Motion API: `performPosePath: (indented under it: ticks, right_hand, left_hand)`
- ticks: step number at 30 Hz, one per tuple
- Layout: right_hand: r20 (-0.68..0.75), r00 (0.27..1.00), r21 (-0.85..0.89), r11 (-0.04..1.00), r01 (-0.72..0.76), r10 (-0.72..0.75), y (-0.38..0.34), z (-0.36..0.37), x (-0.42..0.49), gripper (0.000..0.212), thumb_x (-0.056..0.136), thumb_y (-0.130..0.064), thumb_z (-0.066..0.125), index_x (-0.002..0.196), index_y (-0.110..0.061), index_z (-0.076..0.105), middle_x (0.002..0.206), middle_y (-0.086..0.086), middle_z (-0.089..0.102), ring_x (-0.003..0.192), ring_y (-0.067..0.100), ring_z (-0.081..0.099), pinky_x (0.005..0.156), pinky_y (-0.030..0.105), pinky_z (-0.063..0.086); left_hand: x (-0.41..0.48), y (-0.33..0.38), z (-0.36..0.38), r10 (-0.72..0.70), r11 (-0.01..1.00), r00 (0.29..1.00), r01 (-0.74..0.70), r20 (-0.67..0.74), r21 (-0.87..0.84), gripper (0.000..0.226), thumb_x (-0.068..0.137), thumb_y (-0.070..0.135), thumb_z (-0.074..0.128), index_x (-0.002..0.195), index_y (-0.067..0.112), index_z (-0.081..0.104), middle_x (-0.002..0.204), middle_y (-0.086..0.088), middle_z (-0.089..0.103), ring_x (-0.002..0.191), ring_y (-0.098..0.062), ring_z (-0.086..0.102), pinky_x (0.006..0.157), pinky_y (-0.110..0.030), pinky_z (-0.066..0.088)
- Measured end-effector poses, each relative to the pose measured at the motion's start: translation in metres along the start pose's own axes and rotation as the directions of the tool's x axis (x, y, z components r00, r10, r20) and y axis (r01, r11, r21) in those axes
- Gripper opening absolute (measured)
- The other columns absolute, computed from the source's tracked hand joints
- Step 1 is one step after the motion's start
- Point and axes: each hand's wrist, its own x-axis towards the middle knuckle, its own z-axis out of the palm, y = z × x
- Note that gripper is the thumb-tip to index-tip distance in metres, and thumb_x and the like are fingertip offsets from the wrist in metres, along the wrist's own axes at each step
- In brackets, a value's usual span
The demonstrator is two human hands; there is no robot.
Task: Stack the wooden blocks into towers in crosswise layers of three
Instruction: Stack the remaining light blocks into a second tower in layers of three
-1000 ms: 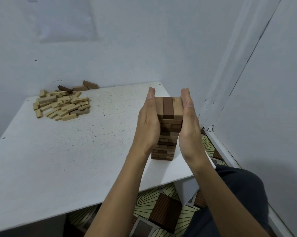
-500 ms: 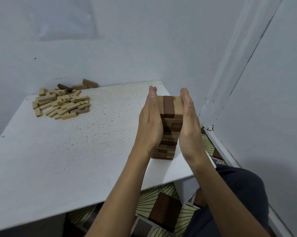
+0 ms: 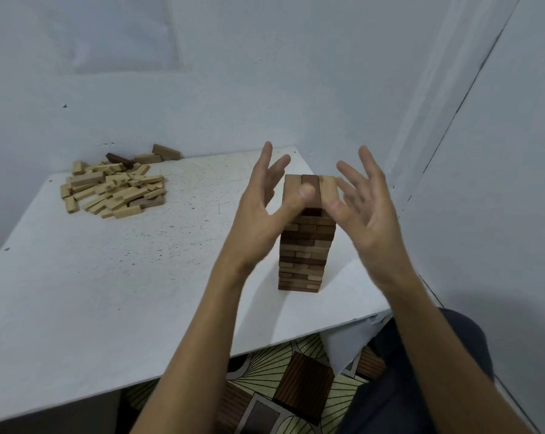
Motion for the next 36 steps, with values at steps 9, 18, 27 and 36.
performPosePath:
  ticks: [9, 18, 27, 36]
  right_hand:
    - [0.310, 0.948, -0.195, 0.981, -0.007, 0.069, 0.000, -0.035, 0.029, 0.101, 0.073, -0.035, 0.082, 0.153, -0.044, 0.021, 0.145, -0.013, 0.051, 0.134, 0.002, 0.046, 0.115, 0.028, 0.033]
    - [0.303, 0.953, -0.179, 0.983, 0.031, 0.026, 0.001, -0.031, 0.031, 0.099, 0.074, -0.025, 0.082, 0.154, -0.031, 0.025, 0.129, -0.014, 0.062, 0.126, 0.005, 0.054, 0.111, 0.024, 0.036]
    - [0.286, 0.958, -0.211, 0.977, 0.037, 0.025, 0.002, -0.032, 0.032, 0.097, 0.072, -0.028, 0.082, 0.152, -0.032, 0.028, 0.126, -0.009, 0.064, 0.126, 0.008, 0.055, 0.118, 0.044, 0.034]
    - [0.268, 0.963, -0.169, 0.985, 0.033, 0.014, 0.000, -0.034, 0.033, 0.103, 0.069, -0.036, 0.084, 0.153, -0.033, 0.025, 0.128, -0.005, 0.061, 0.128, 0.014, 0.054, 0.117, 0.050, 0.033]
  left_hand:
    - [0.027, -0.002, -0.033, -0.028, 0.983, 0.958, -0.025, 0.284, 0.182, 0.112, 0.068, 0.035, 0.087, 0.155, 0.044, 0.017, 0.143, 0.014, 0.053, 0.132, 0.000, 0.047, 0.115, -0.029, 0.033]
    - [0.029, -0.003, -0.033, 0.000, 0.979, 0.958, -0.059, 0.288, 0.197, 0.109, 0.070, 0.030, 0.085, 0.156, 0.039, 0.019, 0.134, 0.013, 0.060, 0.129, -0.003, 0.052, 0.114, -0.029, 0.035]
    - [0.028, -0.005, -0.034, 0.013, 0.979, 0.961, -0.069, 0.276, 0.193, 0.108, 0.071, 0.029, 0.085, 0.156, 0.035, 0.020, 0.132, 0.008, 0.062, 0.128, -0.007, 0.053, 0.117, -0.038, 0.035]
    - [0.030, -0.008, -0.037, 0.015, 0.982, 0.958, -0.068, 0.287, 0.174, 0.109, 0.071, 0.021, 0.085, 0.157, 0.033, 0.019, 0.127, 0.013, 0.064, 0.126, -0.005, 0.055, 0.112, -0.027, 0.037]
